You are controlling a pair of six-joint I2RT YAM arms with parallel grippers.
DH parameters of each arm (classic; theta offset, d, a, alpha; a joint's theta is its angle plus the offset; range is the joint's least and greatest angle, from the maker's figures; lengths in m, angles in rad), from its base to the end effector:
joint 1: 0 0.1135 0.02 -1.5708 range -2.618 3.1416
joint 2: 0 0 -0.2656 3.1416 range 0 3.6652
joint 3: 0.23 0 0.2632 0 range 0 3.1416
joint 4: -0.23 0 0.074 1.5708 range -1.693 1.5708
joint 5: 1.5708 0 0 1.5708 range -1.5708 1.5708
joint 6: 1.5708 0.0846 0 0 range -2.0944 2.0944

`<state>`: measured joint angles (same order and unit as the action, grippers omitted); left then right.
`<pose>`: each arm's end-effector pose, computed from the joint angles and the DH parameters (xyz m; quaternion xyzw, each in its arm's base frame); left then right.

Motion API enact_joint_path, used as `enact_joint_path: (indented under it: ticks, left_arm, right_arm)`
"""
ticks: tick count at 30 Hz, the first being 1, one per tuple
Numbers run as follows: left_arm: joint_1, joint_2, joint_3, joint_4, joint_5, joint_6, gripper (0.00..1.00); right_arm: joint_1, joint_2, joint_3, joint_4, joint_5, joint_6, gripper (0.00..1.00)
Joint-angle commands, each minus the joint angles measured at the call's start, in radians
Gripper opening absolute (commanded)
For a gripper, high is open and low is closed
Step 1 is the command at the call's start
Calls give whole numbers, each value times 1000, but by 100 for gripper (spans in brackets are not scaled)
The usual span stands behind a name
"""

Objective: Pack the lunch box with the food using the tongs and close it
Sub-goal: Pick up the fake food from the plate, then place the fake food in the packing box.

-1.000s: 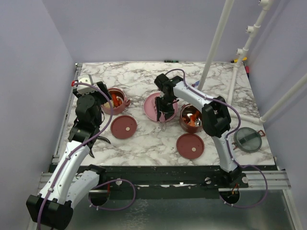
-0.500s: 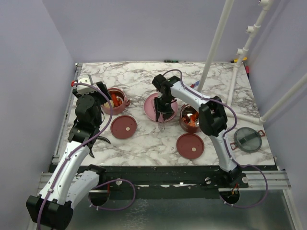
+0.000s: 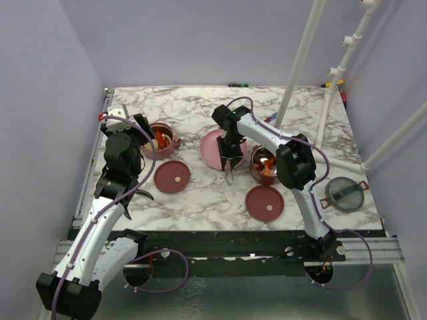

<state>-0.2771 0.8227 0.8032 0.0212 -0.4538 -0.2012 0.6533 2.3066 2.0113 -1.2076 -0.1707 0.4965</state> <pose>0.2475 -0.0318 0.3634 -0.1330 0.6939 -0.0089 0.7076 0.3657 0.2980 0.1362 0.0809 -0.9925 -0.0899 0.0179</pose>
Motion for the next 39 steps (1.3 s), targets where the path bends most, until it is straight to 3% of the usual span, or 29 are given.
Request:
enact_joint_path:
  ticks: [1,21,39]
  left_arm:
    - [-2,-14,-14,17,15,-1,70]
    - [-2,-10,-16,17,12,-1,70]
    - [-2,4,-16,18,21,-7,70]
  right_arm:
    - [3,-50,28,12,3,-1,16]
    - [5,-252,-42,-10,39,24,14]
    - [4,-675,-401,-44,80,127,14]
